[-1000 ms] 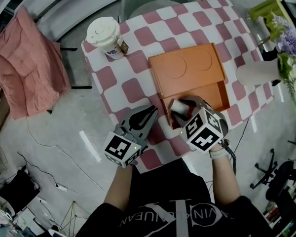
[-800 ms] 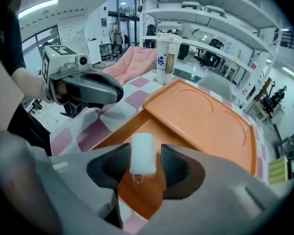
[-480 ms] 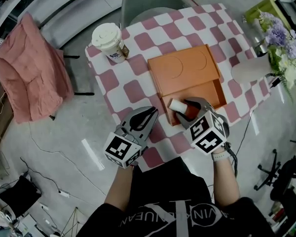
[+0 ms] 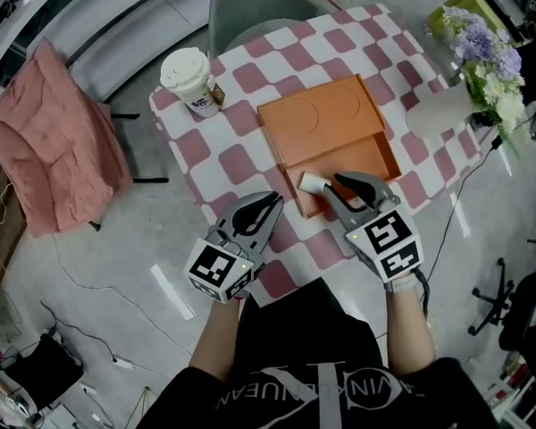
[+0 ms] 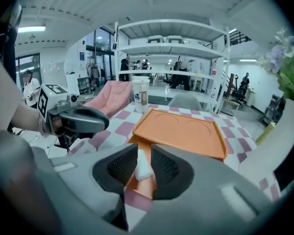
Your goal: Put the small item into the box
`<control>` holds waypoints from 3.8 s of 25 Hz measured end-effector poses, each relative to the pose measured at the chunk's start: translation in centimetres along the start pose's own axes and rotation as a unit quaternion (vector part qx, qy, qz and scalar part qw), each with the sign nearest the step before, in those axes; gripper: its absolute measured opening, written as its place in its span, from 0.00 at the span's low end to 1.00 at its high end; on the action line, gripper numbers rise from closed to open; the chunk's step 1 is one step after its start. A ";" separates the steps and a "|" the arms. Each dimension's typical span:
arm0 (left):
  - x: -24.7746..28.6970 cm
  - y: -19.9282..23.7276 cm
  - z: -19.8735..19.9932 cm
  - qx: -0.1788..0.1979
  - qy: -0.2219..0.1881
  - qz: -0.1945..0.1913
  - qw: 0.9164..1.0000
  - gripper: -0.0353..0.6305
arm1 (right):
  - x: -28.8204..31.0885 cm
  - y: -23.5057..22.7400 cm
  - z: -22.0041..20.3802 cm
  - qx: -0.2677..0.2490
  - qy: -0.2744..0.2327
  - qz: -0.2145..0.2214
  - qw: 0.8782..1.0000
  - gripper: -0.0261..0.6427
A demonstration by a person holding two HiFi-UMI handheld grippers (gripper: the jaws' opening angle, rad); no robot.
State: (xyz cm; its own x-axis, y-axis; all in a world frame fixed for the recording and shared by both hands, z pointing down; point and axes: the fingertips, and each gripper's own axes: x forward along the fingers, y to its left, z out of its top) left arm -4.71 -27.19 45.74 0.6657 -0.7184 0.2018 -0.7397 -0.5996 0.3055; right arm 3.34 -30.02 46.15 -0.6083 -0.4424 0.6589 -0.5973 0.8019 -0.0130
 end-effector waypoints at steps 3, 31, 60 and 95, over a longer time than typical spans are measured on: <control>-0.1 -0.4 0.0 0.002 -0.001 -0.005 1.000 0.10 | -1.2 -0.4 0.3 0.022 -0.032 -0.019 0.999 0.11; -0.6 -4.0 5.2 0.030 -0.050 -0.039 0.998 0.10 | -10.4 -1.5 1.5 0.127 -0.206 -0.094 0.966 0.05; -2.0 -3.8 10.2 0.062 -0.079 -0.032 0.994 0.08 | -13.6 -1.0 4.6 0.121 -0.271 -0.112 0.948 0.05; -2.5 -2.4 13.0 0.072 -0.099 -0.010 0.992 0.08 | -14.8 -1.9 6.4 0.120 -0.300 -0.122 0.938 0.05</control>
State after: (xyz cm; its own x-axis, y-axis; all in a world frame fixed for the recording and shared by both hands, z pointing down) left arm -5.89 -28.53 32.35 0.6579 -0.7531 0.0055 -0.7430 -0.6479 0.1676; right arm 10.12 -27.58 31.57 -0.5800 -0.8054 0.1224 -0.8137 0.5658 -0.1330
